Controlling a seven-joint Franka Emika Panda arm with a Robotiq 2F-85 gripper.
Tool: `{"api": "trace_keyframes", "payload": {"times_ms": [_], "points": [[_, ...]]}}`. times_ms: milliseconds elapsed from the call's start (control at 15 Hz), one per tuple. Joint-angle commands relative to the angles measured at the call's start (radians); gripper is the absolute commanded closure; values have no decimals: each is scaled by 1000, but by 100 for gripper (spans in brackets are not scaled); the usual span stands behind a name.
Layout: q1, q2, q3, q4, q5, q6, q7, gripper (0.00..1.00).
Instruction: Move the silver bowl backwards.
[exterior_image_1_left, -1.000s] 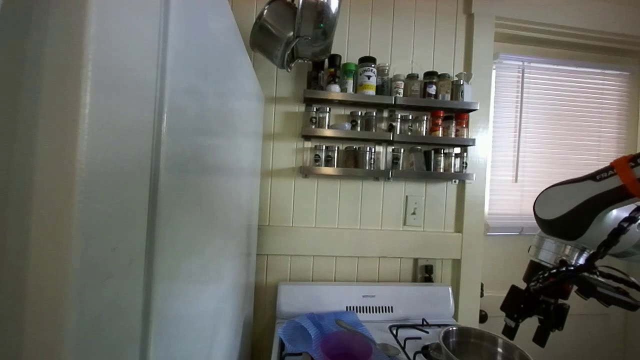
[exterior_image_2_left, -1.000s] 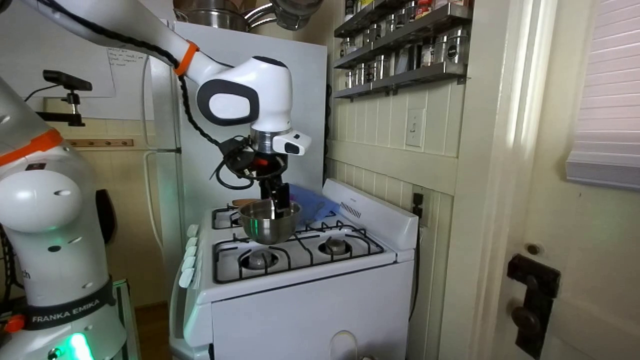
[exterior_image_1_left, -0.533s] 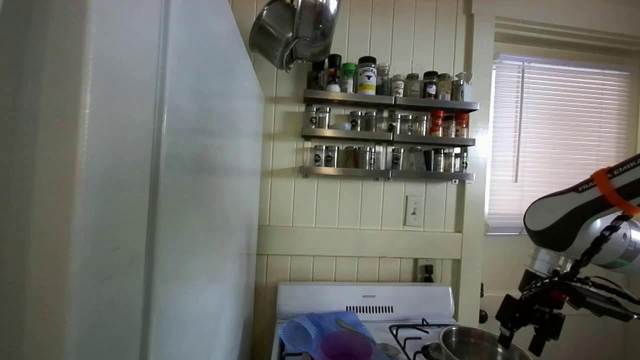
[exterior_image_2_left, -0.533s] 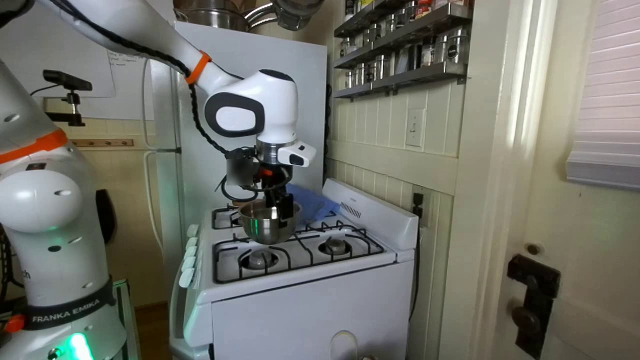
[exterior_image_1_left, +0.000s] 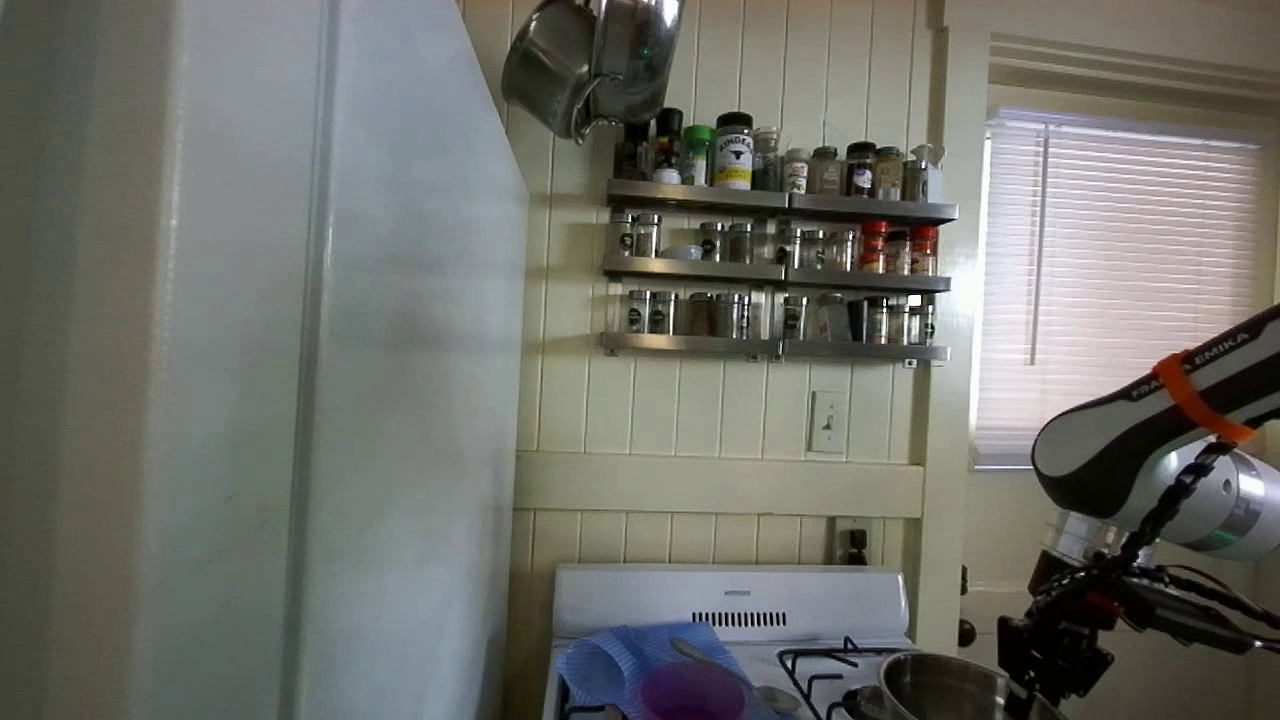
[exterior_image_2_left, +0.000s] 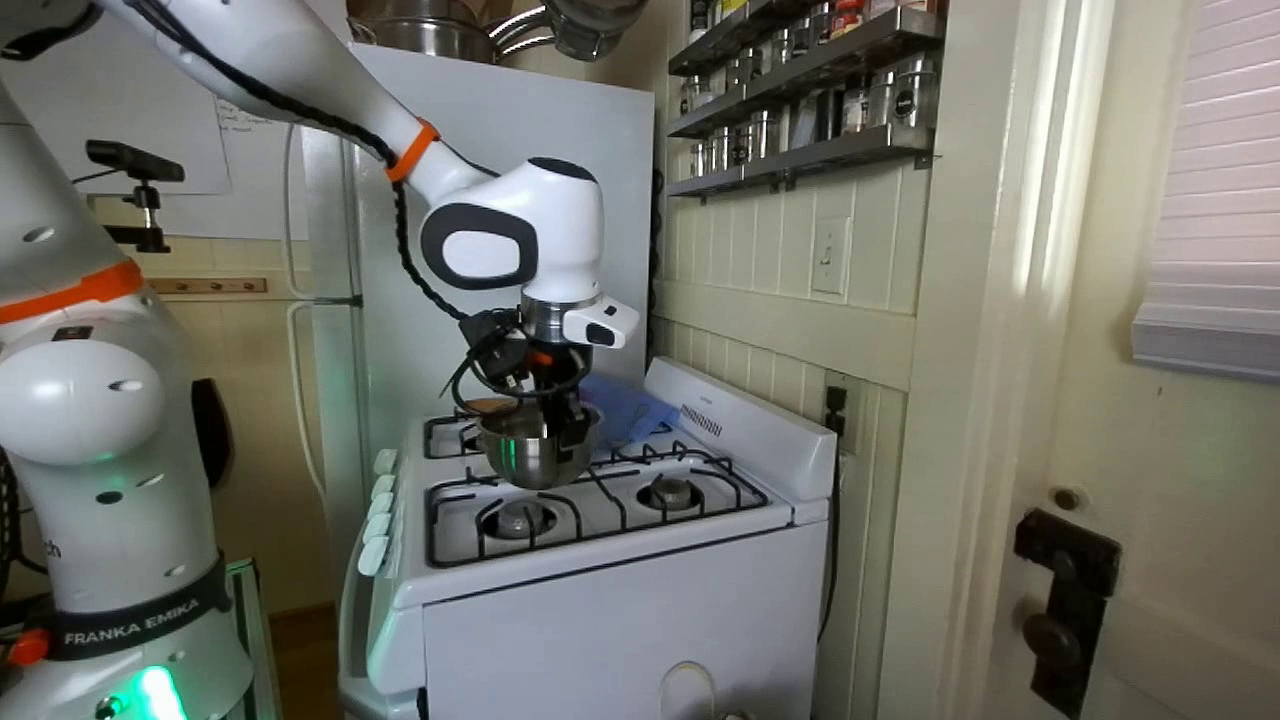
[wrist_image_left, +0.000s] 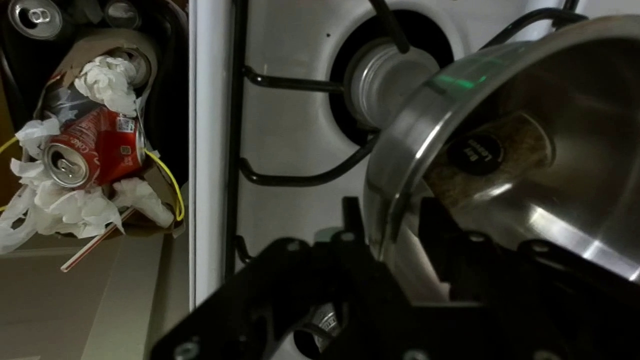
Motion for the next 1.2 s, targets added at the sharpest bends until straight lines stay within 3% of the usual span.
{"api": "trace_keyframes", "payload": {"times_ms": [0, 133, 800, 1133], "points": [[-9, 21, 22, 7, 7, 26, 1, 96], [-15, 17, 30, 7, -2, 31, 7, 100], [-47, -50, 94, 5, -77, 3, 95, 98], [-47, -78, 78, 23, -45, -11, 121, 98]]}}
